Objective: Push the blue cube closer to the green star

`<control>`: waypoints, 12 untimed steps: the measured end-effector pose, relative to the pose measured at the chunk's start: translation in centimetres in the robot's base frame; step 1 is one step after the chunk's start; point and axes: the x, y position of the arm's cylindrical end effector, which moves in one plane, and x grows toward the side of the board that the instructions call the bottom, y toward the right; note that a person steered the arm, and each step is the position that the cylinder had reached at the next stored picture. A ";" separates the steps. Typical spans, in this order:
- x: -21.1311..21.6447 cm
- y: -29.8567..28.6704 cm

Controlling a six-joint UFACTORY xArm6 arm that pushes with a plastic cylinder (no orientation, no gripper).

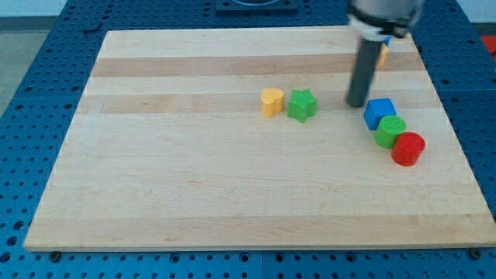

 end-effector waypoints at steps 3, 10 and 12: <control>3.9 8.3; 3.3 -3.1; 3.2 -1.0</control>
